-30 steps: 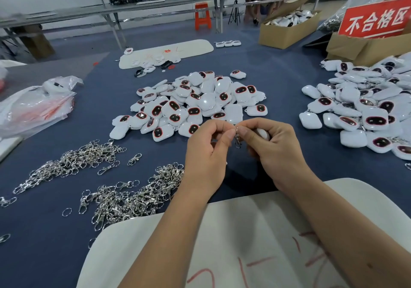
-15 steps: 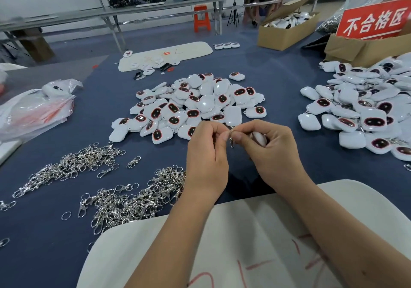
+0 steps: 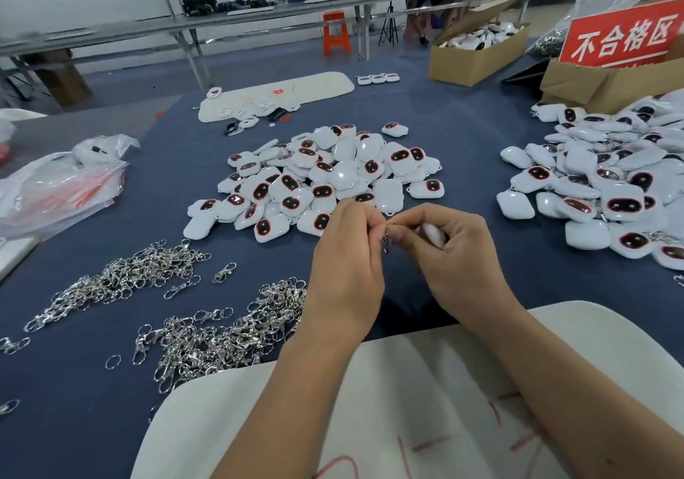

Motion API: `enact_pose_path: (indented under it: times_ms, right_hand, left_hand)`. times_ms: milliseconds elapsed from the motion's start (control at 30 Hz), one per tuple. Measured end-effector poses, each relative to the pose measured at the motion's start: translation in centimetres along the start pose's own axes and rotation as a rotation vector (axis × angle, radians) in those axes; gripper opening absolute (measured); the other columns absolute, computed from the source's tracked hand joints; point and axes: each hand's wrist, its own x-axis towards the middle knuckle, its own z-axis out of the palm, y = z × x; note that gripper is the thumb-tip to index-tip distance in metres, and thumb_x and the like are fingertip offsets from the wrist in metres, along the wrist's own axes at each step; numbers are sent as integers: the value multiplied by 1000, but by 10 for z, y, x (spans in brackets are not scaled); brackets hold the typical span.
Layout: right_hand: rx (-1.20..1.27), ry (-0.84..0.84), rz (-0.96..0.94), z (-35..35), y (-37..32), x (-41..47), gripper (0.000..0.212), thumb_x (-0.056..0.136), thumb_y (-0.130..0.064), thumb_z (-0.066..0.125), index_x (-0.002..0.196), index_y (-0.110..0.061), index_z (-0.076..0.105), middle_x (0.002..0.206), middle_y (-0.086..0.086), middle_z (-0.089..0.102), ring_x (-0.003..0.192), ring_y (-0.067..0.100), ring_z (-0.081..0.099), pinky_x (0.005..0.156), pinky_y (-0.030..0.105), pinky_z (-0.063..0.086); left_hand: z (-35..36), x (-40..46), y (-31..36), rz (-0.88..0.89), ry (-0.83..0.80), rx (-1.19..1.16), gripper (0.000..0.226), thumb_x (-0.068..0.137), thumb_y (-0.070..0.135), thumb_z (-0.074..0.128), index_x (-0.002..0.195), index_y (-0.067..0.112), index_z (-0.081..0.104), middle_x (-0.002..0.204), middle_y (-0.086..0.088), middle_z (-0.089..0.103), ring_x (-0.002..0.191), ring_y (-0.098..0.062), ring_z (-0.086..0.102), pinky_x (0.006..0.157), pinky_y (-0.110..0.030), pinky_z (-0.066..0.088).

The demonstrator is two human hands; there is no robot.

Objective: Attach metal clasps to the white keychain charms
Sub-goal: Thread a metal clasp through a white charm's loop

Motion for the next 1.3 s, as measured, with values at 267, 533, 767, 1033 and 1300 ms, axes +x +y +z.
enact_pose_path:
  times_ms: [267,533,767,1033,1300]
  right_hand:
    - [508,24,349,-5,6,12,37,84,-13,55,117,-14,72,77,9,47,74,12,52,78,31,47]
    - [381,148,252,-7,5,8,17,95,-5,73,100,-20,79,94,8,76,80,18,75,76,27,61]
    - [192,210,268,-2,5,7,16,86,-24,76,100,-29,70,76,-3,73,63,9,63,60,20,51]
    - [106,218,215,-3,5,6,16,91,-11,70,91,-26,74,69,-3,65,58,7,48,53,17,41]
    - [55,222,196,-3,2,5,15,89,-11,72,90,-26,73,81,4,73,67,6,60,60,18,49]
  left_hand:
    - [4,-3,1,-21,-51,111,15,100,0,47,90,10,50,86,-2,52,78,-22,46,69,-39,39]
    - [5,-4,-3,-20,-248,84,16,103,14,48,91,25,49,91,8,54,81,-11,48,72,-33,42]
    - [7,-4,-1,20,-256,75,17,100,5,48,90,18,51,96,2,51,89,-18,49,78,-39,45]
    - [8,-2,-6,120,-177,83,12,94,-2,51,89,8,55,110,-2,46,95,-22,50,80,-42,49]
    - [5,-4,-2,124,-197,93,11,96,1,45,92,7,54,113,2,43,91,-21,50,77,-44,50]
